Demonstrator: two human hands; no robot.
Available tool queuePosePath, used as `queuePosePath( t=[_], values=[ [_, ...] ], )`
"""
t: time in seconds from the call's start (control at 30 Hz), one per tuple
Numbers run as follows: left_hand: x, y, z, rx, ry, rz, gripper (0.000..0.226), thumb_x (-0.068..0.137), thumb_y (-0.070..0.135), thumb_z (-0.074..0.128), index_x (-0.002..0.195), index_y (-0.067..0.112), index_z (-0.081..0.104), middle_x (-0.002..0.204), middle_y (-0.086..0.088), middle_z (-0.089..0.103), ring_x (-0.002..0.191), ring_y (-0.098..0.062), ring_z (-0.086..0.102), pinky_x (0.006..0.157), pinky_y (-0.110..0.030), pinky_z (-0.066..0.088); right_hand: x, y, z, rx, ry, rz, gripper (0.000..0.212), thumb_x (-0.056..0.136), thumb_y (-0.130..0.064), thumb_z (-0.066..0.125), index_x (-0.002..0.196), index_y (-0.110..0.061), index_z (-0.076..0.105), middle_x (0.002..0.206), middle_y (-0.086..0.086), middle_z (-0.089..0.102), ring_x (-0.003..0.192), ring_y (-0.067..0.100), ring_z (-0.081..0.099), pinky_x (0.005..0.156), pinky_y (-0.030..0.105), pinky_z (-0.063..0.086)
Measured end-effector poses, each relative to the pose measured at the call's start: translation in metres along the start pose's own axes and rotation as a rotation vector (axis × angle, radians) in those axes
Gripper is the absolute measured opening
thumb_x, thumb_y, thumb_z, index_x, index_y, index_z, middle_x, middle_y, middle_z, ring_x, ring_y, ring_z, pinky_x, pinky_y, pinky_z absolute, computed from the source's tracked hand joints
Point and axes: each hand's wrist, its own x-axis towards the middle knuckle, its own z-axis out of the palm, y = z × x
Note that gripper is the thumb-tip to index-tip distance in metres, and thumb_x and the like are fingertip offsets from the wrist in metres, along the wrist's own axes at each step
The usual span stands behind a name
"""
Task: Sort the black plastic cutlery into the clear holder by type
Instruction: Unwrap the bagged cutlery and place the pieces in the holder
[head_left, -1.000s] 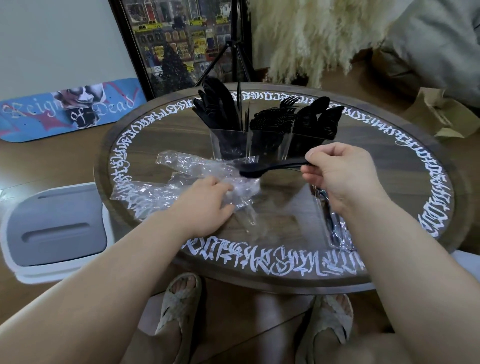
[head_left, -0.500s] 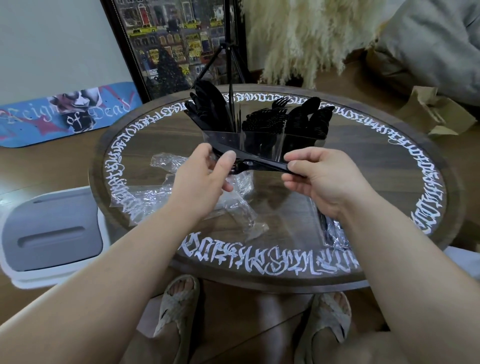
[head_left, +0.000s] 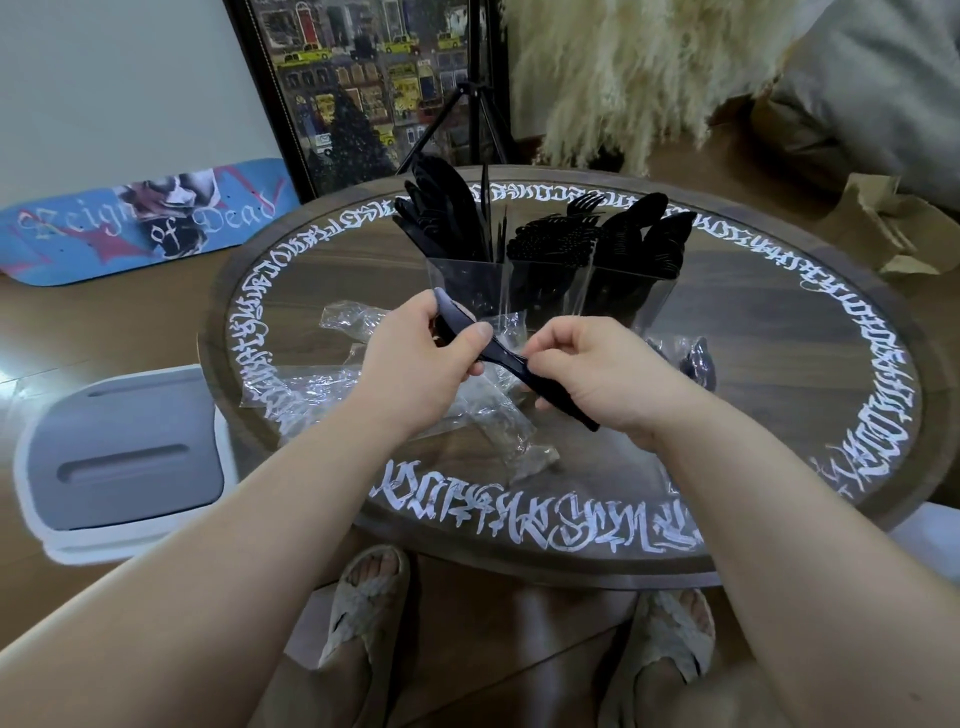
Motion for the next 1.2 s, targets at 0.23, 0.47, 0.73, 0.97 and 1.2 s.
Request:
queuePosePath(
  t=[0.23,0.47,0.73,0.97,1.2],
  values=[
    [-0.006,0.002,0.003,0.075,-0.048,0.089,0.008,0.089,0.02,0.063,0.094,0.015,0.061,0.076,0.005,0.067,0.063,-0.003,0.064,0.068,-0.029,0.055,0.001,-0.013,0.013,-0.004,0.004,-0.123,0.022,0.098,-0.018,0.044,0.102,-0.021,0.066,0.084,0.004,0.071,0.065,0.017,0.067,0.08,0.044,0.057],
    [-0.005,0.007,-0.001,-0.072,0.016,0.043,0.008,0.093,0.012,0.054,0.093,0.018,0.06,0.078,0.005,0.067,0.06,0.001,0.062,0.057,-0.012,0.045,0.01,-0.016,0.02,0.044,0.097,-0.163,0.016,0.096,-0.021,0.051,0.097,-0.02,0.066,0.075,0.001,0.066,0.056,0.012,0.06,0.059,0.028,0.049],
    [-0.008,0.009,-0.004,-0.112,-0.012,0.062,0.009,0.095,0.008,0.05,0.099,0.009,0.059,0.078,0.005,0.067,0.064,-0.004,0.066,0.064,-0.018,0.052,0.015,-0.015,0.023,0.01,0.189,-0.14,0.026,0.096,-0.031,0.052,0.08,-0.014,0.062,0.064,-0.001,0.058,0.047,0.007,0.06,0.049,0.018,0.044],
    [-0.006,0.009,-0.006,-0.078,-0.017,0.072,0.013,0.095,0.011,0.053,0.105,0.018,0.057,0.08,0.005,0.069,0.067,-0.003,0.067,0.071,-0.025,0.054,0.014,-0.016,0.023,0.014,0.196,-0.148,0.023,0.096,-0.024,0.053,0.08,-0.008,0.061,0.071,0.01,0.068,0.063,0.02,0.069,0.068,0.046,0.058],
    [-0.007,0.013,-0.008,-0.109,-0.041,0.095,0.015,0.094,0.008,0.053,0.102,0.019,0.06,0.085,0.003,0.069,0.067,-0.003,0.067,0.063,-0.014,0.049,0.013,-0.018,0.024,0.007,0.247,-0.2,0.019,0.094,-0.023,0.057,0.077,-0.015,0.061,0.072,0.01,0.069,0.058,0.018,0.064,0.067,0.044,0.057]
  ],
)
